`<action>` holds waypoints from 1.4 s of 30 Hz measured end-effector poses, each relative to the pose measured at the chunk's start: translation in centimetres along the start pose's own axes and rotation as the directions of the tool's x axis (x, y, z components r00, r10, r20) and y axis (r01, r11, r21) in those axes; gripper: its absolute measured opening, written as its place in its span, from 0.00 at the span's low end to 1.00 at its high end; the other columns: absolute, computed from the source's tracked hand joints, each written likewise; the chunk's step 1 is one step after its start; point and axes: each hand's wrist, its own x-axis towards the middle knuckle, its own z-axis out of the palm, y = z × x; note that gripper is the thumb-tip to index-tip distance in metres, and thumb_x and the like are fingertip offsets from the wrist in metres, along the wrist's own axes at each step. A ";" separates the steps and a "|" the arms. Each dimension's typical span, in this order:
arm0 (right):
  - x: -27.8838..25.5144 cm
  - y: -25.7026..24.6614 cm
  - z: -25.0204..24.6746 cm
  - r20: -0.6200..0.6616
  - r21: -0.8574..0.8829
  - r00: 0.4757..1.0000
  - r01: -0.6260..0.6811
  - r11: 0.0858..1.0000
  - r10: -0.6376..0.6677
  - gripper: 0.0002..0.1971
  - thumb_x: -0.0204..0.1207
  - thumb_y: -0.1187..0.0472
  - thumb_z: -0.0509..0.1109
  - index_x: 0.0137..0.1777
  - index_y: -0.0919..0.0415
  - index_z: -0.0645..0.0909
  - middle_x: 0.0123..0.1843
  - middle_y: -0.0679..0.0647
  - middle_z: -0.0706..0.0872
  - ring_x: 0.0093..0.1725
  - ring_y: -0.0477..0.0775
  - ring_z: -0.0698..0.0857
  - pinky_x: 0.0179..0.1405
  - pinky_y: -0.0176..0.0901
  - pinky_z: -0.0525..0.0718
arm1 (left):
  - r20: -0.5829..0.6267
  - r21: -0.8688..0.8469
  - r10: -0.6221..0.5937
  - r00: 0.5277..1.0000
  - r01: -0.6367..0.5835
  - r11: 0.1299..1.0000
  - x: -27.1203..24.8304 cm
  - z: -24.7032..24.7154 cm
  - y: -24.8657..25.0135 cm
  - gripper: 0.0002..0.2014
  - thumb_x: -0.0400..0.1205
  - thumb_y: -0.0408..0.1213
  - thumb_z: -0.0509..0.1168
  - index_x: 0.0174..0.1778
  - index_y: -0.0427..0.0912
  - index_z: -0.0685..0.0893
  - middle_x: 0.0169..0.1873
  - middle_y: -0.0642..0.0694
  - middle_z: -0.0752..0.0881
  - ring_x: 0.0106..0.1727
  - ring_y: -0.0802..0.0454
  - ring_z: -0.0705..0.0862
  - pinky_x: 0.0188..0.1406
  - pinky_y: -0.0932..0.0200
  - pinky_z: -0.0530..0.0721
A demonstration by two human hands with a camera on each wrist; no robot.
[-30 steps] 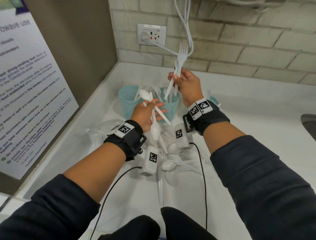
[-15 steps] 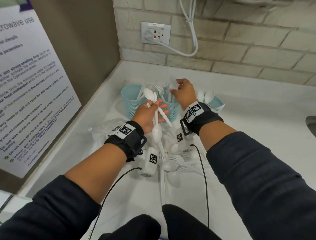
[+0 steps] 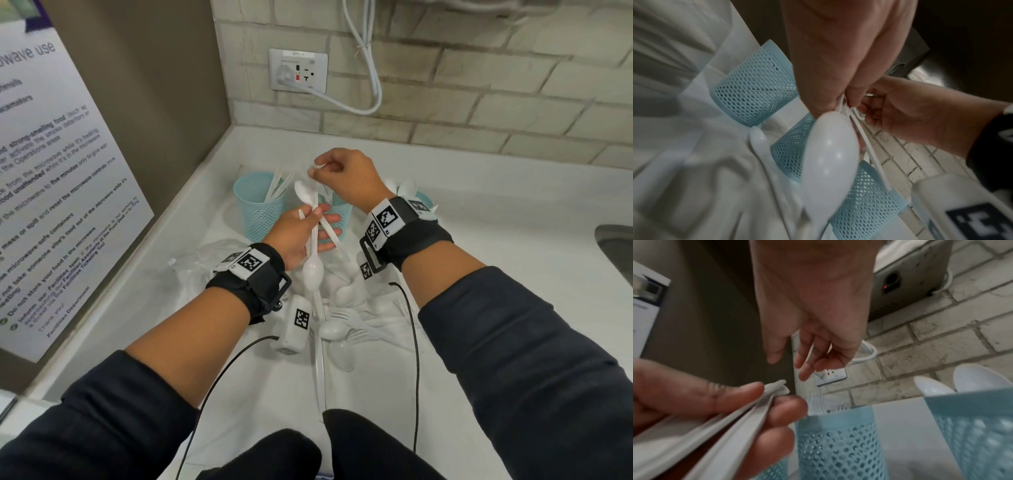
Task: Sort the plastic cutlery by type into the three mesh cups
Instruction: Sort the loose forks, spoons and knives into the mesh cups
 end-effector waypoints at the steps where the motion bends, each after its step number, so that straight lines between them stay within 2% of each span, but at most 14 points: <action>1: -0.2 -0.2 -0.1 0.059 -0.071 0.998 0.010 0.997 -0.005 0.17 0.73 0.52 0.73 0.58 0.60 0.84 0.42 0.49 0.84 0.42 0.43 0.81 0.39 0.23 0.75 | 0.008 0.012 0.003 1.000 -0.003 1.000 0.0 0.1 0.0 0.13 0.88 0.35 0.51 0.66 0.38 0.74 0.47 0.45 0.85 0.45 0.49 0.86 0.46 0.53 0.86; 5: -0.9 -0.4 0.0 0.178 -0.241 0.984 0.026 0.970 0.017 0.20 0.73 0.48 0.72 0.60 0.59 0.83 0.47 0.50 0.83 0.47 0.47 0.80 0.47 0.36 0.74 | 0.027 0.053 0.014 1.000 -0.016 0.998 0.0 0.4 -0.2 0.10 0.88 0.35 0.52 0.58 0.38 0.77 0.47 0.45 0.85 0.44 0.49 0.87 0.41 0.56 0.88; 9: -1.4 -0.3 0.9 0.193 -0.310 0.979 0.001 0.951 0.062 0.17 0.73 0.52 0.71 0.53 0.65 0.85 0.49 0.59 0.88 0.50 0.56 0.85 0.49 0.46 0.81 | 0.027 0.105 0.015 1.000 -0.018 0.994 -0.3 1.0 -0.2 0.12 0.88 0.34 0.51 0.45 0.41 0.79 0.39 0.46 0.84 0.30 0.57 0.88 0.34 0.58 0.88; 13: -1.5 -0.3 1.0 0.191 -0.319 0.977 -0.025 0.947 0.090 0.18 0.72 0.53 0.72 0.49 0.70 0.86 0.47 0.63 0.89 0.46 0.57 0.86 0.45 0.45 0.80 | 0.046 0.127 0.009 0.999 -0.014 0.992 -0.4 1.1 -0.2 0.11 0.88 0.33 0.52 0.44 0.40 0.79 0.39 0.46 0.84 0.31 0.55 0.88 0.34 0.57 0.88; 18: -1.4 0.3 -0.3 0.124 -0.146 0.982 -0.123 0.982 0.141 0.20 0.76 0.54 0.69 0.47 0.75 0.85 0.42 0.69 0.86 0.38 0.54 0.80 0.44 0.47 0.80 | 0.075 0.110 0.010 0.997 -0.019 0.994 -0.4 1.1 0.1 0.12 0.88 0.36 0.53 0.59 0.36 0.77 0.45 0.43 0.86 0.40 0.50 0.88 0.46 0.53 0.87; 21: -1.6 0.6 -0.9 0.088 0.026 0.976 -0.203 0.979 0.200 0.19 0.79 0.56 0.66 0.47 0.77 0.83 0.36 0.63 0.82 0.35 0.53 0.78 0.38 0.42 0.75 | 0.091 0.096 0.012 0.996 -0.021 0.995 -0.3 1.3 0.0 0.10 0.87 0.35 0.53 0.55 0.36 0.78 0.45 0.41 0.86 0.39 0.51 0.89 0.44 0.54 0.88; 24: -1.9 0.7 -1.5 0.062 0.239 0.956 -0.292 0.926 0.286 0.10 0.81 0.58 0.63 0.53 0.62 0.82 0.34 0.53 0.83 0.30 0.45 0.78 0.28 0.31 0.74 | 0.086 0.072 0.003 0.996 -0.009 0.997 -0.3 1.3 -0.1 0.10 0.87 0.35 0.53 0.53 0.37 0.79 0.45 0.41 0.86 0.37 0.53 0.89 0.42 0.56 0.88; 26: -2.0 0.7 -2.0 0.072 0.396 0.939 -0.337 0.854 0.337 0.11 0.82 0.58 0.61 0.62 0.56 0.78 0.36 0.52 0.82 0.32 0.45 0.79 0.30 0.34 0.76 | 0.058 0.038 0.026 0.998 -0.029 0.999 -0.4 1.2 -0.1 0.14 0.88 0.35 0.52 0.62 0.33 0.77 0.47 0.41 0.85 0.42 0.50 0.88 0.46 0.56 0.87; 29: -2.3 1.2 -2.6 0.117 0.493 0.912 -0.397 0.774 0.393 0.11 0.84 0.58 0.56 0.62 0.54 0.76 0.36 0.54 0.80 0.32 0.49 0.79 0.31 0.38 0.78 | -0.055 -0.083 0.090 0.994 -0.095 0.992 0.0 0.8 0.2 0.17 0.88 0.34 0.49 0.71 0.30 0.71 0.57 0.36 0.83 0.57 0.41 0.84 0.53 0.58 0.83; 31: -2.6 1.7 -2.6 0.209 0.462 0.894 -0.448 0.765 0.398 0.10 0.86 0.59 0.51 0.57 0.57 0.75 0.35 0.56 0.78 0.29 0.49 0.76 0.25 0.35 0.76 | -0.116 -0.157 0.134 0.984 -0.151 0.976 0.3 0.4 0.4 0.17 0.89 0.33 0.47 0.72 0.31 0.69 0.63 0.34 0.80 0.63 0.40 0.81 0.54 0.60 0.81; 36: -3.8 2.2 -1.3 0.518 0.131 0.745 -0.555 0.822 0.420 0.15 0.83 0.48 0.58 0.52 0.60 0.75 0.35 0.53 0.75 0.25 0.45 0.66 0.20 0.33 0.64 | -0.184 -0.274 0.214 0.959 -0.259 0.926 0.6 0.4 0.7 0.14 0.89 0.34 0.46 0.70 0.39 0.67 0.48 0.42 0.84 0.53 0.45 0.84 0.53 0.58 0.82; 39: -4.0 2.9 -0.5 0.643 0.005 0.669 -0.490 0.871 0.373 0.33 0.62 0.33 0.73 0.55 0.60 0.77 0.36 0.52 0.72 0.27 0.45 0.66 0.27 0.38 0.61 | -0.209 -0.288 0.238 0.949 -0.292 0.912 0.5 0.4 0.7 0.09 0.89 0.34 0.46 0.61 0.41 0.68 0.49 0.42 0.83 0.51 0.48 0.84 0.51 0.60 0.83; 41: -4.3 2.9 -0.4 0.669 -0.049 0.648 -0.451 0.891 0.364 0.42 0.49 0.33 0.81 0.58 0.60 0.78 0.35 0.52 0.72 0.29 0.47 0.68 0.29 0.40 0.62 | -0.227 -0.275 0.253 0.940 -0.311 0.910 0.5 0.3 0.7 0.08 0.89 0.34 0.45 0.59 0.42 0.67 0.53 0.40 0.82 0.55 0.46 0.83 0.56 0.59 0.81; 42: -4.3 2.9 -0.4 0.670 -0.066 0.651 -0.427 0.902 0.357 0.39 0.50 0.36 0.82 0.57 0.58 0.77 0.34 0.52 0.71 0.28 0.47 0.68 0.27 0.39 0.63 | -0.238 -0.273 0.257 0.937 -0.318 0.908 0.5 0.2 0.7 0.07 0.89 0.34 0.45 0.59 0.42 0.67 0.55 0.39 0.81 0.57 0.45 0.82 0.58 0.58 0.80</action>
